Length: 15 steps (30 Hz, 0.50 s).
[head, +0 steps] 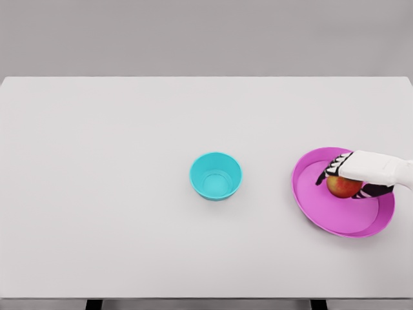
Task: Put the apple from the pink plate into the blue bowl with your right arm
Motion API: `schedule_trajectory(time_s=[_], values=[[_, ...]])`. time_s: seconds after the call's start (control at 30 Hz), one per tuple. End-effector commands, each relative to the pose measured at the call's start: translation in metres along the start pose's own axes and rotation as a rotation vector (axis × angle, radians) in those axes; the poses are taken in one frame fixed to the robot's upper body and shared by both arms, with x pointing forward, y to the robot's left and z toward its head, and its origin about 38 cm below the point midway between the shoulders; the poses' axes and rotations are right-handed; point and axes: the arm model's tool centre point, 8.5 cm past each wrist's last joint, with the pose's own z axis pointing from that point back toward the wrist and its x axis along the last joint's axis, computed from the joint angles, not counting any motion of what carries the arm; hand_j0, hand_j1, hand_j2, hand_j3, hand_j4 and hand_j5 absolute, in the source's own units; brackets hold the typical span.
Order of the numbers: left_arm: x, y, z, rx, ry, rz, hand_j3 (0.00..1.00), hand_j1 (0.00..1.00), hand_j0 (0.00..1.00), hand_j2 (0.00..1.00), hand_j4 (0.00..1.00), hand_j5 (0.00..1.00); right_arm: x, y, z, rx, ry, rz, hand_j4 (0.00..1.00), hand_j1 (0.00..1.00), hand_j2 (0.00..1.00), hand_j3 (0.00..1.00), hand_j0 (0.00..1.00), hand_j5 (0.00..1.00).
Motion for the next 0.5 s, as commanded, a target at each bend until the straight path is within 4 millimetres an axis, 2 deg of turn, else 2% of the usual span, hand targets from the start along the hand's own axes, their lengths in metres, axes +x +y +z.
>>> schedule_trajectory(time_s=[0.0, 0.17, 0.4, 0.43, 0.47], values=[[0.000, 0.000, 0.000, 0.000, 0.000, 0.000, 1.00, 1.00, 1.00, 1.00, 1.00, 1.00, 0.001, 0.000, 0.000, 0.005, -0.003, 0.007, 0.43, 0.43, 0.43, 0.43, 0.43, 0.43], [0.000, 0.000, 0.000, 0.000, 0.000, 0.000, 1.00, 1.00, 1.00, 1.00, 1.00, 1.00, 0.000, -0.009, 0.004, -0.015, 0.003, 0.020, 0.42, 0.42, 0.42, 0.42, 0.42, 0.42], [0.000, 0.000, 0.000, 0.000, 0.000, 0.000, 1.00, 1.00, 1.00, 1.00, 1.00, 1.00, -0.003, -0.044, 0.009, -0.080, 0.014, 0.071, 0.43, 0.43, 0.43, 0.43, 0.43, 0.43], [0.000, 0.000, 0.000, 0.000, 0.000, 0.000, 1.00, 1.00, 1.00, 1.00, 1.00, 1.00, 0.001, -0.052, -0.001, -0.116, -0.007, 0.070, 0.43, 0.43, 0.43, 0.43, 0.43, 0.43], [0.000, 0.000, 0.000, 0.000, 0.000, 0.000, 1.00, 1.00, 1.00, 1.00, 1.00, 1.00, 0.001, -0.058, -0.002, -0.131, -0.009, 0.079, 0.43, 0.43, 0.43, 0.43, 0.43, 0.43]])
